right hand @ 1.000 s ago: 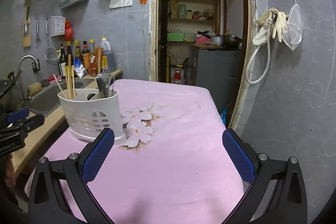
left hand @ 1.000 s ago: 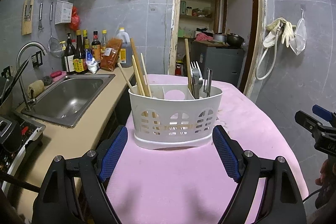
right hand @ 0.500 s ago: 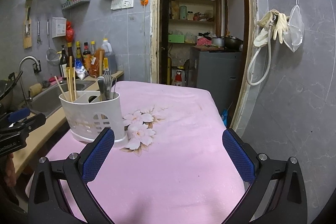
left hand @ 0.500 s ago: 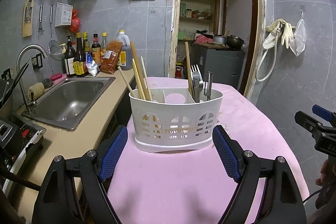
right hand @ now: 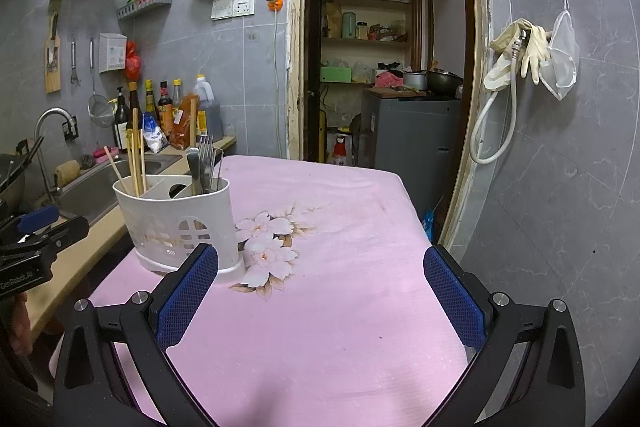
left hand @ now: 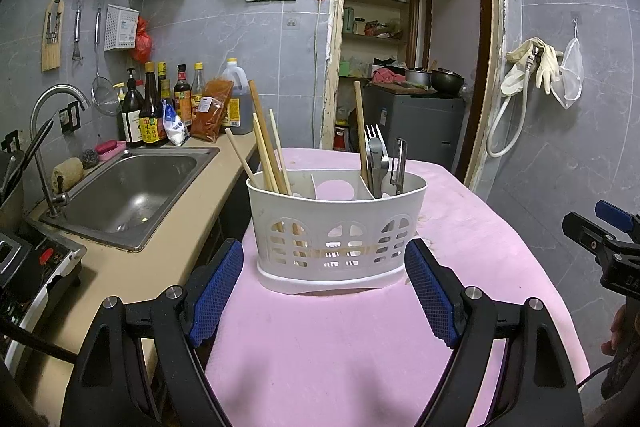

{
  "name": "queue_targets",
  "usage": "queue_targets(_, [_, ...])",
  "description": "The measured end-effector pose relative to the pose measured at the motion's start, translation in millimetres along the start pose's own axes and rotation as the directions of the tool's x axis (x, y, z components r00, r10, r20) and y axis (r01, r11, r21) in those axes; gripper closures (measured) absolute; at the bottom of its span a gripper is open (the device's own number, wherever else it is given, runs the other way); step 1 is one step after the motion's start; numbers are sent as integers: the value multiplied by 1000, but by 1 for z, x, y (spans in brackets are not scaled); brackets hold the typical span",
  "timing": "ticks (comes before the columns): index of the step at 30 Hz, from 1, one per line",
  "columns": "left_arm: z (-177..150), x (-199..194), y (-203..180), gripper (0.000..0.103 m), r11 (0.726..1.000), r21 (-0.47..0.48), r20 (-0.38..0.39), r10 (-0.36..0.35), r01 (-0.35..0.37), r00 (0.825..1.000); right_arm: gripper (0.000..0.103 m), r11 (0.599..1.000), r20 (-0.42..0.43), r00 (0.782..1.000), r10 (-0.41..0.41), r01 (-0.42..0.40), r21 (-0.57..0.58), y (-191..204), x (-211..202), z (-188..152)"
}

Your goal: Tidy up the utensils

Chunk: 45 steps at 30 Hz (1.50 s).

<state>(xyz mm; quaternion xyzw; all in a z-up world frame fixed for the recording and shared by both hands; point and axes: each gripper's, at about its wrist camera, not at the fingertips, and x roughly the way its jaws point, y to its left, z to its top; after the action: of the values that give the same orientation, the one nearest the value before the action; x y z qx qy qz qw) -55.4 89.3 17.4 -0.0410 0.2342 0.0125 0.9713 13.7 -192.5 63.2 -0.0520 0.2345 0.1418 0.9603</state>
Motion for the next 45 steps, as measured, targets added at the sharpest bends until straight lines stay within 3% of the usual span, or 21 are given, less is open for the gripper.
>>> queue_targets(45, [3,10,2,25,1000,-1,-4,-10,10,1000,0,1000,-8,1000,4,-4,3,0,8,1])
